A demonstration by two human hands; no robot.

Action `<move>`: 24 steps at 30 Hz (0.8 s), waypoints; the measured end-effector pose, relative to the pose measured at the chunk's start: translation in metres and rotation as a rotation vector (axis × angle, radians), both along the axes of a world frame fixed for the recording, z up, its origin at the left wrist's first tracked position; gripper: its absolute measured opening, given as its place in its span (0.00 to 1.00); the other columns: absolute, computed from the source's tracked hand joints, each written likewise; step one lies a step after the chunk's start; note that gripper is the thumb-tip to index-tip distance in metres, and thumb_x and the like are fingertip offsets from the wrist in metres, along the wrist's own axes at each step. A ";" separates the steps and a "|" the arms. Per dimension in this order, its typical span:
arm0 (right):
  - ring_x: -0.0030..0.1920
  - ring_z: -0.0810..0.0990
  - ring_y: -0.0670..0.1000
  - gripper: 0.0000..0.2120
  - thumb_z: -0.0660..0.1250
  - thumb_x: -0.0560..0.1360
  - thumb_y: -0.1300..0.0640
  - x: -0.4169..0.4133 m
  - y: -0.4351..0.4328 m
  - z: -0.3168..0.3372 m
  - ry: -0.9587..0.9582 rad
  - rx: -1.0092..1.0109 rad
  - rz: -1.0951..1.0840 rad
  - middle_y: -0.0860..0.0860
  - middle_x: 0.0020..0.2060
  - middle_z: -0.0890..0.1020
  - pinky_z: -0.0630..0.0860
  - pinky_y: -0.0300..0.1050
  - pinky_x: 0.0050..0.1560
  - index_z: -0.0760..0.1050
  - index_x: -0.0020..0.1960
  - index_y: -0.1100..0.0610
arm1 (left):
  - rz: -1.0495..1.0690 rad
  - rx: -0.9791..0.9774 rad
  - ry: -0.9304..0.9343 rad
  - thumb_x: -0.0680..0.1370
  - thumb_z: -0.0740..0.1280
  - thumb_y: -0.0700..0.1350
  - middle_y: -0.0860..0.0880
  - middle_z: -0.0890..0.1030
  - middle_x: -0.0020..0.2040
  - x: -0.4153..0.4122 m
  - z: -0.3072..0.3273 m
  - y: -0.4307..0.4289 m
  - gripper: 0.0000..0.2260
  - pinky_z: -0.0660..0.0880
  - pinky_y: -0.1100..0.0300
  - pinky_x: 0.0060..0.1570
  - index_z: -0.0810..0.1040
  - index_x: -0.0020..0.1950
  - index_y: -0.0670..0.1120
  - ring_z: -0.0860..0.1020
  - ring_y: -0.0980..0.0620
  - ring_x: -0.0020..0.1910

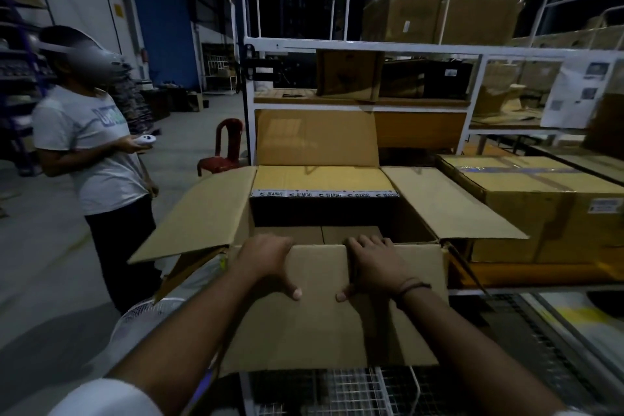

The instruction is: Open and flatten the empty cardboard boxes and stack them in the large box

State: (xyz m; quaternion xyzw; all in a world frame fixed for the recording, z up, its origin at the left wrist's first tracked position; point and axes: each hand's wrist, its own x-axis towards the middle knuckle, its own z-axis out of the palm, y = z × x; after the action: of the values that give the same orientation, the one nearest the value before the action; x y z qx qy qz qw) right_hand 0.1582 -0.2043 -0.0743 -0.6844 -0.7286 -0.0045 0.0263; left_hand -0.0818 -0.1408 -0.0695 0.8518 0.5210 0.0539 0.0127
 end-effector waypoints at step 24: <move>0.68 0.74 0.54 0.32 0.79 0.71 0.46 0.034 0.010 0.019 0.205 -0.124 -0.032 0.49 0.65 0.79 0.66 0.56 0.71 0.72 0.71 0.48 | 0.024 -0.187 -0.034 0.62 0.83 0.58 0.52 0.82 0.50 -0.016 0.010 0.012 0.25 0.79 0.52 0.46 0.78 0.53 0.53 0.80 0.51 0.47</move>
State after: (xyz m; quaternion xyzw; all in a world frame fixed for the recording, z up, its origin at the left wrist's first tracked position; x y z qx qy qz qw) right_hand 0.1920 -0.1943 -0.0552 -0.6933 -0.7099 0.1100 0.0582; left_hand -0.0974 -0.1289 -0.0596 0.8394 0.5338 0.0196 0.1004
